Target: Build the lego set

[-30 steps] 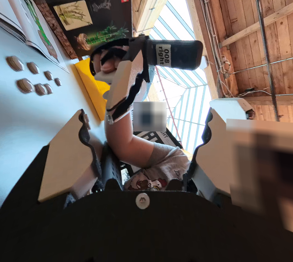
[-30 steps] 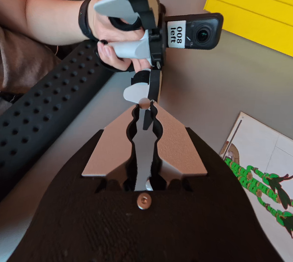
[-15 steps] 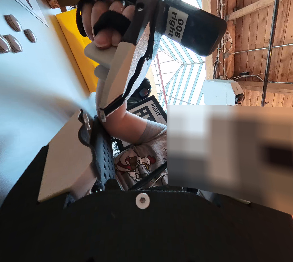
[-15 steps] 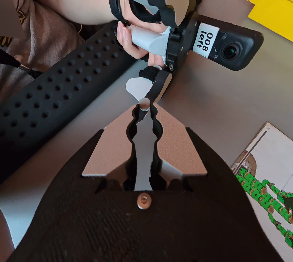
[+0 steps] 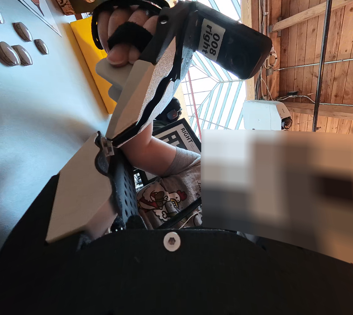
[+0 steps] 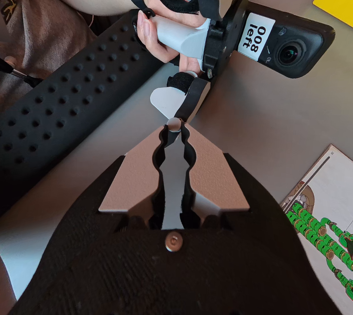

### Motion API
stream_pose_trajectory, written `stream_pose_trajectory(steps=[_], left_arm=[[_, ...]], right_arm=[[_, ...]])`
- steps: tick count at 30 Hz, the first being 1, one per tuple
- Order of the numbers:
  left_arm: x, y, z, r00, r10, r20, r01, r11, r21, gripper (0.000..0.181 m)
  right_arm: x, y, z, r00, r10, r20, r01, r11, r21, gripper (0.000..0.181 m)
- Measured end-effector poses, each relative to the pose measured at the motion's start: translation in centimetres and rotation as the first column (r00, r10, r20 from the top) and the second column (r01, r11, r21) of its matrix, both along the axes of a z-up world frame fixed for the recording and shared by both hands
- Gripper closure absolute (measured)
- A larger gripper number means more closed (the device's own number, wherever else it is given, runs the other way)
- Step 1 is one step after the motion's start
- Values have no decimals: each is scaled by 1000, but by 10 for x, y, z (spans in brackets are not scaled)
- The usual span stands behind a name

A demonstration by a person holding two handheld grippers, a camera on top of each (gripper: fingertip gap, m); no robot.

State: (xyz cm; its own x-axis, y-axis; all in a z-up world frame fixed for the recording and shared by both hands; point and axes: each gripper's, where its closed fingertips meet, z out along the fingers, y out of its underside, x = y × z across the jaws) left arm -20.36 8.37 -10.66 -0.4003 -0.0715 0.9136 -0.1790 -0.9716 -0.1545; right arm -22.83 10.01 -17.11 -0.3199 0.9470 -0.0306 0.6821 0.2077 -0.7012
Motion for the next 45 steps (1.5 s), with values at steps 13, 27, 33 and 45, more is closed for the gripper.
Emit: stream_pose_trajectory(steps=[13,27,33,45], left_arm=[[1,0,-2,1000,2,-12,-2,1000,6,35],[0,-1,-3,1000,-15,-22,15,1000,-3,37],[0,-2,-8,998,-26,-65,27,999,17,37],[1,2,-16,993,-25,-113,27,1000,10,39]], right_arm=[[-2,3,-3,1000,-12,11,12,1000,6,168],[-4,2,-4,998,-23,63,20,999,46,169],[-6,2,-8,992,-46,117,37,996,76,169],[-7,5,-16,967,-121,226,99,990,103,170]])
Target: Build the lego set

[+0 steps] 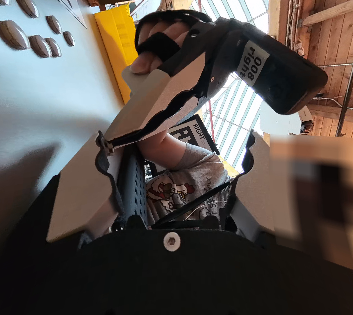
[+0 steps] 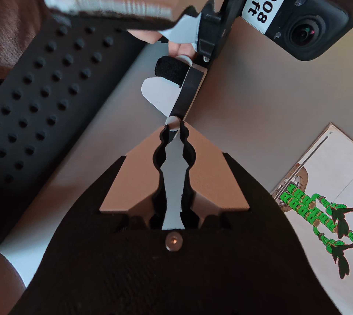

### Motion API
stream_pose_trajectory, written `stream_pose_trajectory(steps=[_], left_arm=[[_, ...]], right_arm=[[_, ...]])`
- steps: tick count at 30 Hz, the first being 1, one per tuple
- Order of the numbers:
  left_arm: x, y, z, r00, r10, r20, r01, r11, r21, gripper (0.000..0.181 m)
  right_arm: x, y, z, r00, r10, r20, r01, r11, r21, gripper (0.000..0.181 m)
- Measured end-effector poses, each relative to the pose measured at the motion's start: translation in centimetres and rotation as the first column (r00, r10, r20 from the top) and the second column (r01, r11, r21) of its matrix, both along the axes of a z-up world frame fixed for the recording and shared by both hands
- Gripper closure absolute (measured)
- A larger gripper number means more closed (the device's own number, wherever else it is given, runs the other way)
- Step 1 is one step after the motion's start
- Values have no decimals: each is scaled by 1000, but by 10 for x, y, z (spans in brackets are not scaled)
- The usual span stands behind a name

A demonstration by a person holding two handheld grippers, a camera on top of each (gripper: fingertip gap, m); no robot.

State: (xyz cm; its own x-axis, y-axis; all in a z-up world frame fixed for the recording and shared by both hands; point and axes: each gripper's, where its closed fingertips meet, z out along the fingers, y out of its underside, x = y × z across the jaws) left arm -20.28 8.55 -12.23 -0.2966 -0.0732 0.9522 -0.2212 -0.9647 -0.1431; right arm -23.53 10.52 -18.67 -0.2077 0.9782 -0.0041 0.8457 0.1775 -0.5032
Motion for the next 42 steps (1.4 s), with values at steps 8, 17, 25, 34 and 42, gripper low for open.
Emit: stream_pose_trajectory(steps=[8,17,25,34,42], left_arm=[[6,0,-6,999,11,-39,-11,1000,3,31],[5,2,-3,1000,16,-11,-16,1000,-12,38],[2,3,3,999,23,28,-22,1000,-21,45],[2,4,2,999,34,27,-33,999,-28,45],[-3,13,9,991,119,55,-124,989,86,73]], right_arm=[[3,0,-9,999,8,41,-8,1000,-5,169],[4,-1,-4,1000,19,15,-19,1000,-3,168],[2,1,0,1000,19,-20,-19,1000,15,160],[0,-3,0,997,69,-23,-69,997,38,174],[-1,6,21,991,86,-102,-71,986,149,175]])
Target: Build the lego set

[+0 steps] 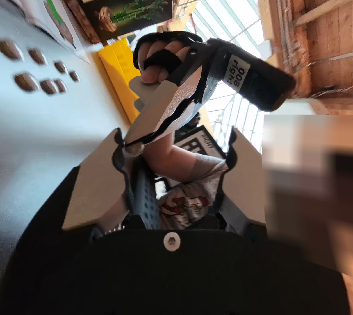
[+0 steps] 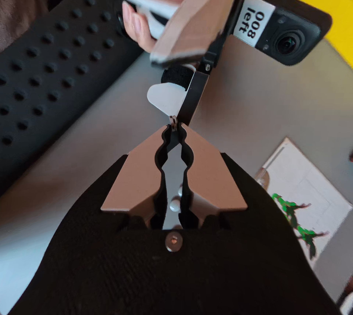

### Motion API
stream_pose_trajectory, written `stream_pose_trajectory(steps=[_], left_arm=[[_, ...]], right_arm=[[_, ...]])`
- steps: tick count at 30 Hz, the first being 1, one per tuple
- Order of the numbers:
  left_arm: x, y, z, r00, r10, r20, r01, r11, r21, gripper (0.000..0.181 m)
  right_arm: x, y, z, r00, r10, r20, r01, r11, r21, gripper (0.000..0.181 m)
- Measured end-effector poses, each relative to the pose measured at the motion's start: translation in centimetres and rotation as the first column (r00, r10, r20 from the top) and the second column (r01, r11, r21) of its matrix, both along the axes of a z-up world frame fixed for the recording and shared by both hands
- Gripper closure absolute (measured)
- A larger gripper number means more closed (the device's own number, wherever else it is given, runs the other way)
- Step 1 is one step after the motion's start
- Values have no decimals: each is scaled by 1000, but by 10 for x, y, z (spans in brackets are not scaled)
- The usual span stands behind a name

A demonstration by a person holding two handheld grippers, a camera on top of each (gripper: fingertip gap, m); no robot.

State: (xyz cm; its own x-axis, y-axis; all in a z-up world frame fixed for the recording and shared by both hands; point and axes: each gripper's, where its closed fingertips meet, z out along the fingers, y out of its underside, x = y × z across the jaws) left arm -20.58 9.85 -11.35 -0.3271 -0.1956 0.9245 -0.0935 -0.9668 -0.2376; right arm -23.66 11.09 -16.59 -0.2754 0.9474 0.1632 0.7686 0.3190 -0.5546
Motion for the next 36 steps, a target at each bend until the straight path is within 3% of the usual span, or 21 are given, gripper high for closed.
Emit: stream_pose_trajectory(steps=[2,4,6,8,10,11,13,15,20,24,29,36], left_arm=[[-1,5,2,994,94,-49,-82,976,202,81],[-7,11,13,972,231,-45,-184,867,464,90],[-17,16,35,917,398,35,-301,629,717,100],[-29,17,57,820,556,138,-351,297,888,102],[-44,20,72,671,705,228,-309,-14,951,114],[-52,19,81,598,751,281,-277,-135,951,126],[-55,3,98,555,747,366,-215,-296,931,151],[-49,-15,108,582,719,381,-170,-350,921,151],[-48,-49,126,638,673,374,-135,-381,915,148],[-56,-70,133,651,660,376,-26,-475,879,161],[-61,-78,131,638,690,341,119,-526,842,161],[-57,-83,127,649,689,324,200,-565,801,176]], right_arm=[[4,6,22,997,-22,-78,26,999,45,175],[11,15,51,983,-60,-174,79,991,103,175],[19,24,84,954,-99,-284,150,975,163,175],[22,20,117,913,-91,-398,180,965,193,175],[18,8,145,872,-40,-488,170,959,225,175],[14,1,154,860,-7,-510,153,958,244,175],[1,-14,164,850,63,-523,114,947,300,175],[-14,-31,168,845,144,-515,63,929,363,174],[-38,-63,171,839,269,-473,-18,883,469,174],[-43,-74,175,834,307,-458,-37,860,510,174],[-44,-84,178,828,335,-450,-53,845,531,174],[-45,-93,177,839,355,-413,-77,829,554,174]])
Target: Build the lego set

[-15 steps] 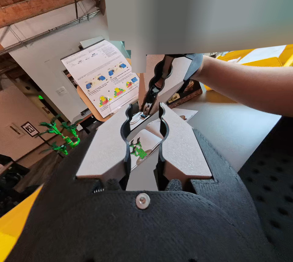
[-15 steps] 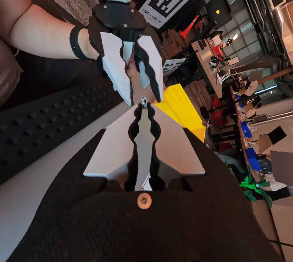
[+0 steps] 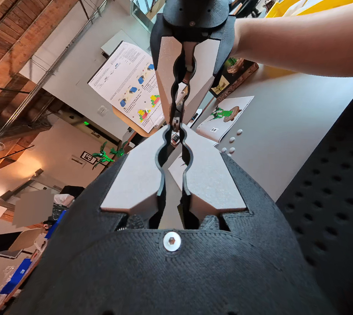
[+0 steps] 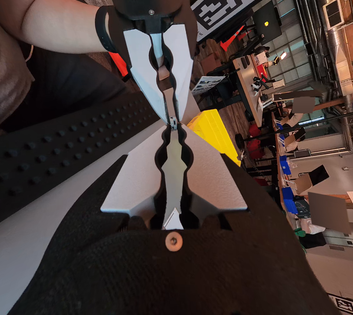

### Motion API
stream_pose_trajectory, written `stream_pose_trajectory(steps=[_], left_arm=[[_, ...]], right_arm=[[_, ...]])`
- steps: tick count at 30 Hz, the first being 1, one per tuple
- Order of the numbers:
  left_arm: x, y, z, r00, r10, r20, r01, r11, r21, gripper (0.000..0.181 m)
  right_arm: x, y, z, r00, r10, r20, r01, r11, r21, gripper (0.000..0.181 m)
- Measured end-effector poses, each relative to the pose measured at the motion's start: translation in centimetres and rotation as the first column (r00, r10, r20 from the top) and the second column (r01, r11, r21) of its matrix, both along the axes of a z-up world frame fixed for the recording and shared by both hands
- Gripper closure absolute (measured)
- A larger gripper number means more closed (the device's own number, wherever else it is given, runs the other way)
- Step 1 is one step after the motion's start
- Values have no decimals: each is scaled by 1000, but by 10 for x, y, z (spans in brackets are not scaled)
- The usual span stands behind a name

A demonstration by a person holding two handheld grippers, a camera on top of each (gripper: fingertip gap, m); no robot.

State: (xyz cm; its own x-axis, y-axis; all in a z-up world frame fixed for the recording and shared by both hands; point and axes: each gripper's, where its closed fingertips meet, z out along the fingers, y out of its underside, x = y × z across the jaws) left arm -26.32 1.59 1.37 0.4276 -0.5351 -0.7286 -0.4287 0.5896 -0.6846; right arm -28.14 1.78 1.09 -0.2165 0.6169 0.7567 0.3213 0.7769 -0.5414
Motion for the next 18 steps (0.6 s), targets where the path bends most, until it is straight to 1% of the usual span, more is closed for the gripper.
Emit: stream_pose_trajectory(steps=[4,9,18], left_arm=[[1,-1,-2,999,8,-32,-7,1000,29,177],[2,-9,5,999,5,-33,-1,992,126,177],[3,-9,-1,999,-30,-24,31,998,46,178]], right_arm=[[1,-2,-2,1000,0,17,0,1000,11,174],[1,-9,6,1000,26,-18,-26,1000,2,175],[3,-9,-2,999,35,26,-34,999,-32,176]])
